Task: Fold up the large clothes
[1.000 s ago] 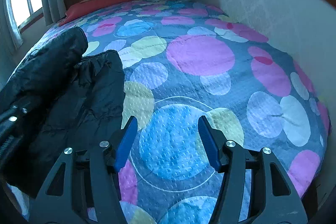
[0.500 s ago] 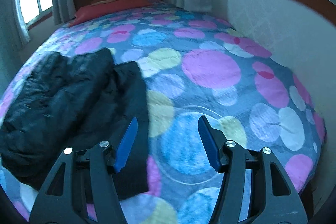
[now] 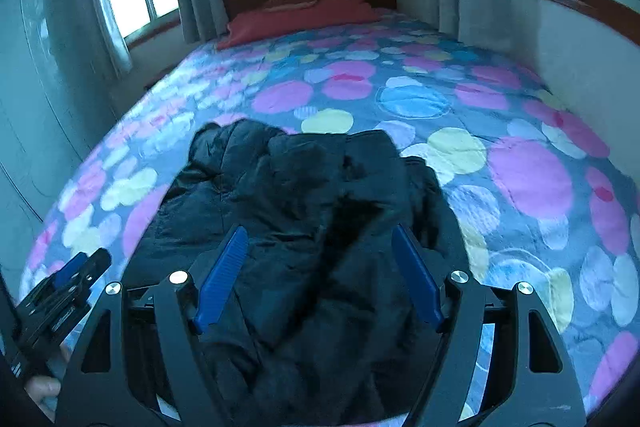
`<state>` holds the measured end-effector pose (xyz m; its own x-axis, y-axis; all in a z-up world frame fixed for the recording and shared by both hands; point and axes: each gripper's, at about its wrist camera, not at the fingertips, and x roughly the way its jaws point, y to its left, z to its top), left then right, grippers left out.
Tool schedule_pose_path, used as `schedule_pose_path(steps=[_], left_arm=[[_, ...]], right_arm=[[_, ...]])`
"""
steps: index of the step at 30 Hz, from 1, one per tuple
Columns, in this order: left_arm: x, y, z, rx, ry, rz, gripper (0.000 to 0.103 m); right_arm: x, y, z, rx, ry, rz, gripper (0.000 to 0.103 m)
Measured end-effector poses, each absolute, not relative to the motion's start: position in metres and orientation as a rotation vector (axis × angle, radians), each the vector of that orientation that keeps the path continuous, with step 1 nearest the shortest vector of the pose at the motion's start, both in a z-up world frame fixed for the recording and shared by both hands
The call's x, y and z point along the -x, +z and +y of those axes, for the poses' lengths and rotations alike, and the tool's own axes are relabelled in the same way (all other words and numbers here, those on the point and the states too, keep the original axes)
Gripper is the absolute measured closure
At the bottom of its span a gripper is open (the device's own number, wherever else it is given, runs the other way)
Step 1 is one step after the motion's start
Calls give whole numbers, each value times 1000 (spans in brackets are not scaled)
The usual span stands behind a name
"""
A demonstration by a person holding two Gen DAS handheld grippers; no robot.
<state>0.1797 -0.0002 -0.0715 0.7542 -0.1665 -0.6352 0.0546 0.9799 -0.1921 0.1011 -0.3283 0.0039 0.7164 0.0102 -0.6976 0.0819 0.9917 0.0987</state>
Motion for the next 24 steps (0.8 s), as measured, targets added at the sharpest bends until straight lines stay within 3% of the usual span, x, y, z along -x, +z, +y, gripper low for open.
schedule_pose_path(steps=[3, 4, 5, 8, 21, 24], left_arm=[[-180, -76, 4, 173, -127, 712, 45], [-179, -77, 5, 174, -129, 714, 45], [-179, -79, 5, 178, -136, 718, 45], [-182, -83, 4, 180, -151, 724, 45], [-193, -83, -28, 192, -262, 737, 45], [-198, -84, -47, 126, -280, 732, 45]], right_arm=[[-119, -14, -324, -132, -42, 841, 31], [-122, -19, -324, -130, -39, 860, 44], [-123, -24, -325, -130, -33, 873, 67], [-124, -33, -327, -110, -28, 888, 97], [-127, -60, -382, -71, -184, 914, 102], [-127, -84, -413, -227, -132, 973, 102]])
